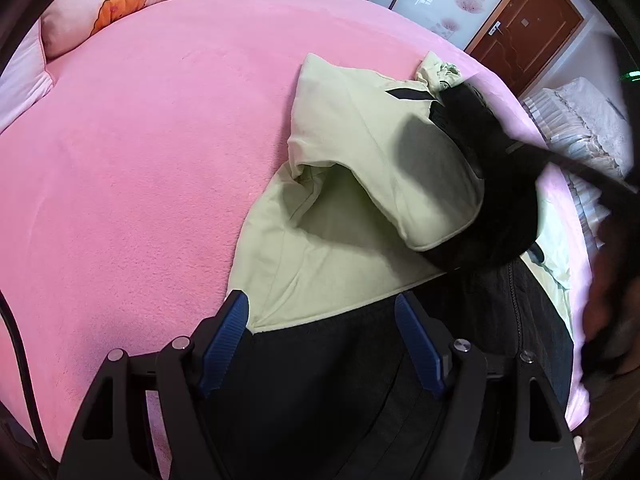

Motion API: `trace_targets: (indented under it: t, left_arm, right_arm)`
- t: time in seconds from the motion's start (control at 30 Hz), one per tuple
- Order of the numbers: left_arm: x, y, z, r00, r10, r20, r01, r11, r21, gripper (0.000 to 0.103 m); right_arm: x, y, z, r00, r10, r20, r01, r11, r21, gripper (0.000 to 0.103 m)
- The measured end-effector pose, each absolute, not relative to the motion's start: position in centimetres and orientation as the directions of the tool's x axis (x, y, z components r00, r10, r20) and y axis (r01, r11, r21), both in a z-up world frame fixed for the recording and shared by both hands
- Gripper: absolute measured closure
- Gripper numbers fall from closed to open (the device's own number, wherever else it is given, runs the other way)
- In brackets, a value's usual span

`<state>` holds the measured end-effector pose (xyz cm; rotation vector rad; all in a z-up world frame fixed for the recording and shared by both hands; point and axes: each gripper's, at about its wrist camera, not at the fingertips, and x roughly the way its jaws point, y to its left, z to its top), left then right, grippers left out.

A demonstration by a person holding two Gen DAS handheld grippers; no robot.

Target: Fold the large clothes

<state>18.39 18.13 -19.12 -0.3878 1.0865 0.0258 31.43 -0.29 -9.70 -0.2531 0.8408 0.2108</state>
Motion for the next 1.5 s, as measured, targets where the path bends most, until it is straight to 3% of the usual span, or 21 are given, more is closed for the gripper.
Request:
trace_targets:
  t: [0.17, 0.3, 0.37, 0.5, 0.6, 0.67, 0.9, 1.03, 1.23, 1.43, 1.47, 1.5]
  left_arm:
    - [19.0, 17.1, -20.0, 0.452, -0.192, -0.871, -0.196, 0.931, -0.307, 0.029]
    - [19.2, 15.9, -20.3, 0.438, -0.177, -0.882, -0.181, 0.943, -0.279, 0.029]
    - [19.3, 15.4, -20.3, 0.433, -0.174, -0.885, -0.169, 0.948, -0.270, 0.029]
    - [20.1, 14.5, -20.2, 0.422, -0.159, -0.893, -0.152, 0.958, -0.243, 0.029]
    - [21.2, 14.2, -19.8, 0.418, -0.121, -0.900, -0.141, 0.970, -0.196, 0.029]
    - [21.9, 14.5, -18.9, 0.432, -0.110, -0.895, -0.132, 0.974, -0.183, 0.029]
    - [24.7, 17.9, -14.2, 0.509, -0.110, -0.854, -0.131, 0.970, -0.203, 0.028]
    - [27.2, 19.0, -13.6, 0.523, -0.066, -0.850, -0.153, 0.973, -0.170, 0.027]
    - [34.2, 18.4, -16.9, 0.451, -0.072, -0.890, -0.098, 0.987, -0.129, 0.027]
    - [40.6, 18.7, -21.5, 0.335, -0.091, -0.938, -0.140, 0.980, -0.145, 0.027]
    - [41.0, 18.9, -21.8, 0.332, -0.118, -0.936, -0.140, 0.975, -0.173, 0.028]
    - [41.3, 18.9, -22.0, 0.337, -0.154, -0.929, -0.135, 0.968, -0.210, 0.047]
  right_arm:
    - [28.5, -10.3, -4.4, 0.774, -0.010, -0.633, -0.016, 0.999, -0.035, 0.099]
    - [25.8, -17.5, -8.0, 0.666, -0.103, -0.739, 0.139, 0.990, -0.012, 0.093]
    - [24.4, -19.8, -11.0, 0.566, -0.061, -0.822, 0.151, 0.988, 0.031, 0.079]
    - [22.5, -21.9, -13.2, 0.513, -0.068, -0.856, 0.185, 0.982, 0.033, 0.071]
    - [23.3, -24.0, -12.6, 0.551, 0.003, -0.835, 0.206, 0.969, 0.139, 0.053]
    - [24.9, -25.2, -12.9, 0.563, 0.028, -0.826, 0.210, 0.962, 0.175, 0.035]
    - [26.4, -28.0, -12.4, 0.535, 0.176, -0.826, 0.233, 0.909, 0.345, 0.035]
    - [24.6, -29.9, -11.3, 0.559, 0.185, -0.809, 0.247, 0.894, 0.375, 0.035]
    - [26.0, -31.5, -12.9, 0.530, 0.127, -0.838, 0.263, 0.915, 0.305, 0.035]
    - [29.3, -31.2, -17.2, 0.456, 0.108, -0.883, 0.270, 0.929, 0.253, 0.035]
    - [29.6, -31.1, -17.8, 0.445, 0.107, -0.889, 0.269, 0.931, 0.247, 0.042]
    - [29.8, -30.6, -18.2, 0.436, 0.101, -0.894, 0.252, 0.940, 0.230, 0.050]
